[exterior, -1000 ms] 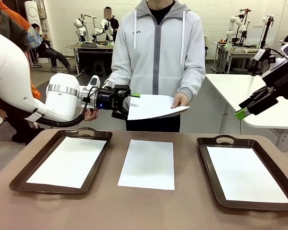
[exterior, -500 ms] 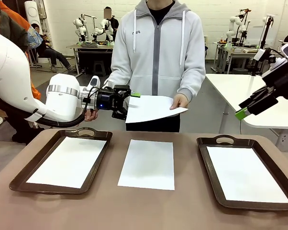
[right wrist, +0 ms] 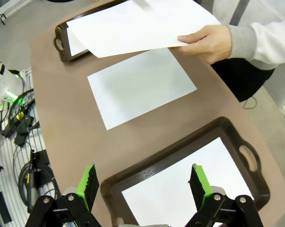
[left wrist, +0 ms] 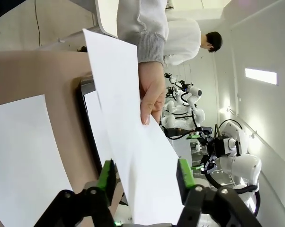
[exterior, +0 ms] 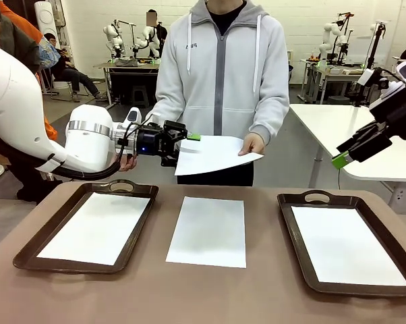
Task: Sort the A4 documents.
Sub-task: Receive the A4 Paper.
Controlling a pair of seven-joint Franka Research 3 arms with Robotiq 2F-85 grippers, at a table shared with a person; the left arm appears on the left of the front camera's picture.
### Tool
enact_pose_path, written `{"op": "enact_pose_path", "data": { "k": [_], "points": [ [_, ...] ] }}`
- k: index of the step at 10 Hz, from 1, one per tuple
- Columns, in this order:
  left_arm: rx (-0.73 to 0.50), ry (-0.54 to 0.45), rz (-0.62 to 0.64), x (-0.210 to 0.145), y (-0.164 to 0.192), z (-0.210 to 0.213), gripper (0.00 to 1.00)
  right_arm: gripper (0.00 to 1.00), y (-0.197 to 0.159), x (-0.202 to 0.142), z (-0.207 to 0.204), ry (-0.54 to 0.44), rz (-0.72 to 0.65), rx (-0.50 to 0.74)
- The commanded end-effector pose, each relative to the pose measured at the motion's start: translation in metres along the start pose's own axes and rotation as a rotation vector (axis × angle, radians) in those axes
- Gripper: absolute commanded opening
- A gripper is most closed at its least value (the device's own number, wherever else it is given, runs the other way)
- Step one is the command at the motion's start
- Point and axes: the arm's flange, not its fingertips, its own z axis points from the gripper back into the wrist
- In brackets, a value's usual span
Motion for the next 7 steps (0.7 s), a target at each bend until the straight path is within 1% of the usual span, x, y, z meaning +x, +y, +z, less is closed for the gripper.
{"op": "enact_pose_path", "data": {
  "k": [1,2,3,4,5,7],
  "points": [
    [-0.022,-0.028,-0.002,-0.0064,0.0001,-0.0008,0.41,1.00,0.0002,0.0000,-0.0004,0.007,0.000,-0.006],
    [-0.019,-0.031,0.003,-0.0074,0.0003,-0.0008,0.34,1.00,0.0002,0.0000,-0.0004,0.007,0.000,-0.006],
    [-0.016,-0.039,0.009,-0.0086,0.0009,0.0003,0.21,1.00,0.0002,0.0000,-0.0004,0.007,0.000,-0.006],
    [-0.015,-0.044,0.010,-0.0094,0.0009,0.0008,0.14,1.00,0.0002,0.0000,-0.0004,0.007,0.000,-0.006],
    [-0.014,-0.048,0.011,-0.0101,0.0010,0.0011,0.01,1.00,0.0002,0.0000,-0.0004,0.007,0.000,-0.006],
    [-0.011,-0.060,0.014,-0.0122,0.0007,0.0031,0.00,1.00,0.0002,0.0000,-0.0004,0.007,0.000,-0.006]
  ]
}}
